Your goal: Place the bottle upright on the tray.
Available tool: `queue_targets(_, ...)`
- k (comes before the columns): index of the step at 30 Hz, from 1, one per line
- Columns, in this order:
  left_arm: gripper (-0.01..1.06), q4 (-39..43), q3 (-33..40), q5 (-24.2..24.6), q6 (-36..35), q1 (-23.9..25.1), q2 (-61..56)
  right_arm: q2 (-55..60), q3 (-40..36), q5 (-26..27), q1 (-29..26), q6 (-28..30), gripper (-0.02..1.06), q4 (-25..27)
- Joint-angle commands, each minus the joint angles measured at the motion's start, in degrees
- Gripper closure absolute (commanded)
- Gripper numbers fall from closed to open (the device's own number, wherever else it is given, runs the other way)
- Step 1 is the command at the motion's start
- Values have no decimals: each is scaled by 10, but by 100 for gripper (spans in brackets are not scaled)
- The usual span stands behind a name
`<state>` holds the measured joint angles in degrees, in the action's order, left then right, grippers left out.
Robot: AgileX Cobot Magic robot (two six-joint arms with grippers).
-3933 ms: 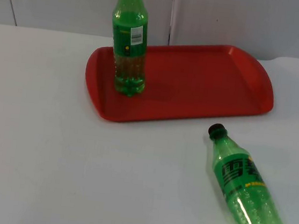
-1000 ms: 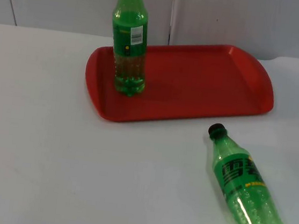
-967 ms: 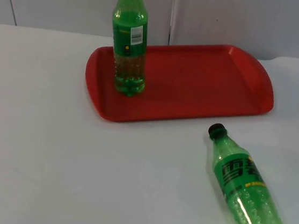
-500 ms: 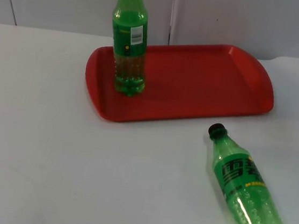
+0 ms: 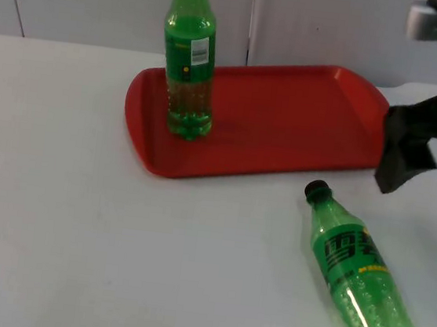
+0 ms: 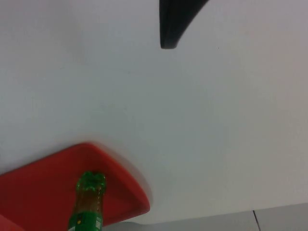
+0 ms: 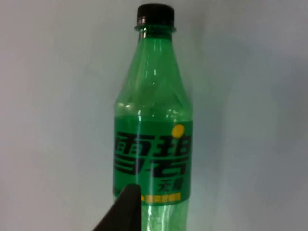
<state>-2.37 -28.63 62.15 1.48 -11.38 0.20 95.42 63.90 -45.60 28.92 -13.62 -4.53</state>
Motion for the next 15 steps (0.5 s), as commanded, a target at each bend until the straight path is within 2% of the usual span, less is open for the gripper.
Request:
queue_targets(1,0,-1,3,-6,-3,0,-2,18,3,17,26,-49,4,-19)
queue_targets(6,0,-1,3,-6,-3,0,-2,53,3,31,61,-82,4,-28)
queue_targets(15,0,-1,3,-6,-3,0,-2,101,3,51,68,-114,4,-29)
